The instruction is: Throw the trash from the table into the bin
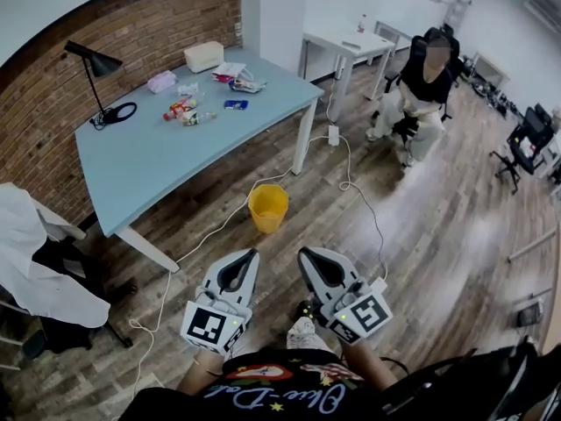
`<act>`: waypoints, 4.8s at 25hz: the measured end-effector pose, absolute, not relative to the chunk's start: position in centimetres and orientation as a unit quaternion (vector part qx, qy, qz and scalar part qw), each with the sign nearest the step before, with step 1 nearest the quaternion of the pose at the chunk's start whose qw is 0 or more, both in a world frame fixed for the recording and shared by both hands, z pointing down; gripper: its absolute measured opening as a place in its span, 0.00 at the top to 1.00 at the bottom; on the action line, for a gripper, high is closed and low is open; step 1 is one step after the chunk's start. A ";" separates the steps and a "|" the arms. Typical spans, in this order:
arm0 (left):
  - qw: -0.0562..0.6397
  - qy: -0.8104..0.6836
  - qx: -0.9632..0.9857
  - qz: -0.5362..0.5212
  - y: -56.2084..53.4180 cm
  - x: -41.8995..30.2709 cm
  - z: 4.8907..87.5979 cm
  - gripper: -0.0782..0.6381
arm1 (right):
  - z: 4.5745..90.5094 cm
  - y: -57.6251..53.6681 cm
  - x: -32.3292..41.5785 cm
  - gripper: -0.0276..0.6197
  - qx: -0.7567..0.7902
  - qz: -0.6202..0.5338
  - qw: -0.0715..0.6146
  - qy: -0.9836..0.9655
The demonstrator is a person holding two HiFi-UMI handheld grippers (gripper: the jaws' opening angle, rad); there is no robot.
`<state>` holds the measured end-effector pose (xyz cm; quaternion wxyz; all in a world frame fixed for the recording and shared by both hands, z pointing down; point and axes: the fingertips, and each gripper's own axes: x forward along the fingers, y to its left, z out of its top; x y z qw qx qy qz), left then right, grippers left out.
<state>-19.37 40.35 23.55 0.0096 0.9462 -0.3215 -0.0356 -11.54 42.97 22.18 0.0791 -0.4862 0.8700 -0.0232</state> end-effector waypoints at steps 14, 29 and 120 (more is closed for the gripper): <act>0.000 -0.365 0.931 -0.016 33.5 -11.3 23.3 0.88 | 22.3 35.2 -3.5 0.95 -0.439 -0.019 0.088 0.894; -0.014 -0.373 0.928 -0.003 29.1 -2.8 23.0 0.88 | 23.5 30.6 5.3 0.95 -0.431 -0.036 0.106 0.895; 0.010 -0.451 0.892 -0.028 -5.4 -3.2 26.3 0.88 | 24.0 -4.7 4.5 0.95 -0.342 -0.006 0.070 0.937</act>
